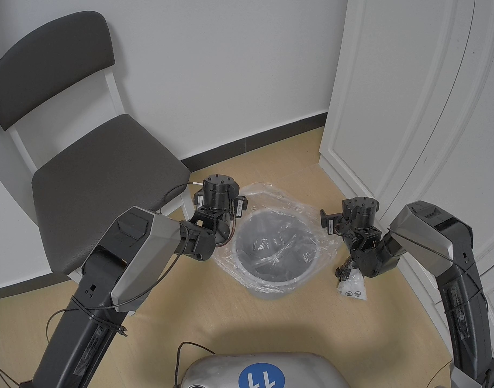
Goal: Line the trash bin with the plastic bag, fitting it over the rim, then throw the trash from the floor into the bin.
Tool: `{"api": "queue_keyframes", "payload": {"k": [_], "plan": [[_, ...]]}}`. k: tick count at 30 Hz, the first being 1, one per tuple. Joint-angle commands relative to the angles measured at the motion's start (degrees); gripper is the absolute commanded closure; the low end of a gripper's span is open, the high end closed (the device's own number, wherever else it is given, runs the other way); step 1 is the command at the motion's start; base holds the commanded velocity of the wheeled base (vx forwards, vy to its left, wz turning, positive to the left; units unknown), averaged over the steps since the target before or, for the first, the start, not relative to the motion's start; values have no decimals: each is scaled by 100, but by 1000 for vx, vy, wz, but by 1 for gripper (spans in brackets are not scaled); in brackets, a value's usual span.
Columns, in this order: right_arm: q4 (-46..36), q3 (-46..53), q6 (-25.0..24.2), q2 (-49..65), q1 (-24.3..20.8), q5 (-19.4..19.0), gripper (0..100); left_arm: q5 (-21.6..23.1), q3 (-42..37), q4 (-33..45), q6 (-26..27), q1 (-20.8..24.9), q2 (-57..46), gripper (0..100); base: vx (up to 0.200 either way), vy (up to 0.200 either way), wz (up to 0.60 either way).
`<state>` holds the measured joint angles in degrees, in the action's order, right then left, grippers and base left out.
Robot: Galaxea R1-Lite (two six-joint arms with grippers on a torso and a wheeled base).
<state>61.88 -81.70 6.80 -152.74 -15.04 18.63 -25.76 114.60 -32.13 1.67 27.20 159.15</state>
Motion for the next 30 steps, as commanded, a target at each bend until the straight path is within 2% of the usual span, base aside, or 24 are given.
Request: {"api": "queue_keyframes", "payload": {"k": [1, 4, 5, 8, 10, 17, 24, 30], "plan": [[44, -74, -144, -72, 72, 9, 0, -8, -1, -12, -88, 31, 20, 0, 0, 0, 0], [35, 128, -188, 306, 10, 9, 0, -8, -1, -12, -123, 49, 2, 0, 0, 0, 0], [61, 568, -188, 789, -157, -8, 0, -8, -1, -21, -123, 75, -24, 0, 0, 0, 0], [131, 928, -179, 1211, -377, -8, 0, -8, -1, -39, -123, 119, -33, 0, 0, 0, 0], [184, 1332, -162, 1563, -675, -35, 0, -8, -1, -109, -123, 154, -86, 0, 0, 0, 0], [149, 1807, -109, 1677, -1212, -70, 0, -8, -1, -118, -123, 172, -147, 0, 0, 0, 0], [-44, 1904, 454, 1378, -1141, -202, 0, -8, -1, -118, -149, 154, -182, 0, 0, 0, 0], [-695, 1657, 506, 1290, -904, -202, 0, -8, -1, -126, -167, 146, -174, 0, 0, 0, 0]]}}
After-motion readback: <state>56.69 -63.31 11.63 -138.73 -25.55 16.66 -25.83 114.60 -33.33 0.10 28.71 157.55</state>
